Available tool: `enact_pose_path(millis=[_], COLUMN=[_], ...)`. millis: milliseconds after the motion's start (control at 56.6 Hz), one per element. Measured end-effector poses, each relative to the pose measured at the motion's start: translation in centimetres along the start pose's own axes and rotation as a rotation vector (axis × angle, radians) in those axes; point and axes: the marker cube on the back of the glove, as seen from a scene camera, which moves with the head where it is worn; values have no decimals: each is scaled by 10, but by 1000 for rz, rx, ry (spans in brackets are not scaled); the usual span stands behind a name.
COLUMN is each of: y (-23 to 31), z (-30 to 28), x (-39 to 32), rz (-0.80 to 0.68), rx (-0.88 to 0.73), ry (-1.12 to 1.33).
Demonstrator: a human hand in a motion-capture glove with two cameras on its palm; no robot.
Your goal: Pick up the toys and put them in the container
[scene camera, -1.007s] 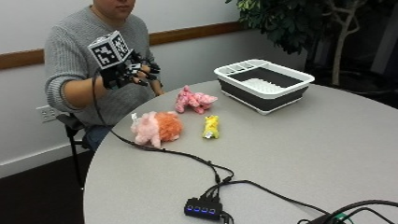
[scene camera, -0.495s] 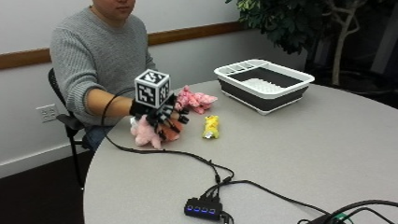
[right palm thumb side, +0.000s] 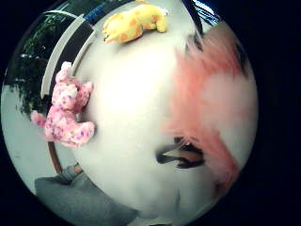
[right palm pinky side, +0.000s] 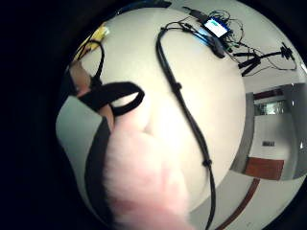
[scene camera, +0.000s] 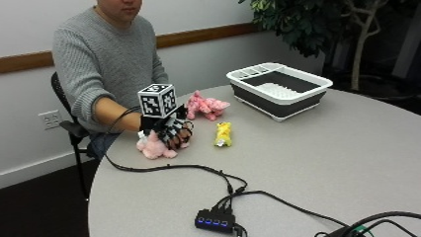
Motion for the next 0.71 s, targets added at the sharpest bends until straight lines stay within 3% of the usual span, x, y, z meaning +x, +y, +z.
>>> enact_pose_path(millis=[141, 407, 601, 707], y=[-15, -61, -99, -143], z=[-26, -198, -218, -218], x=[-4, 0, -45, -135], rz=[-30, -51, -134, -242], rx=[-12, 242, 220, 162], ry=[-59, -181, -250, -363])
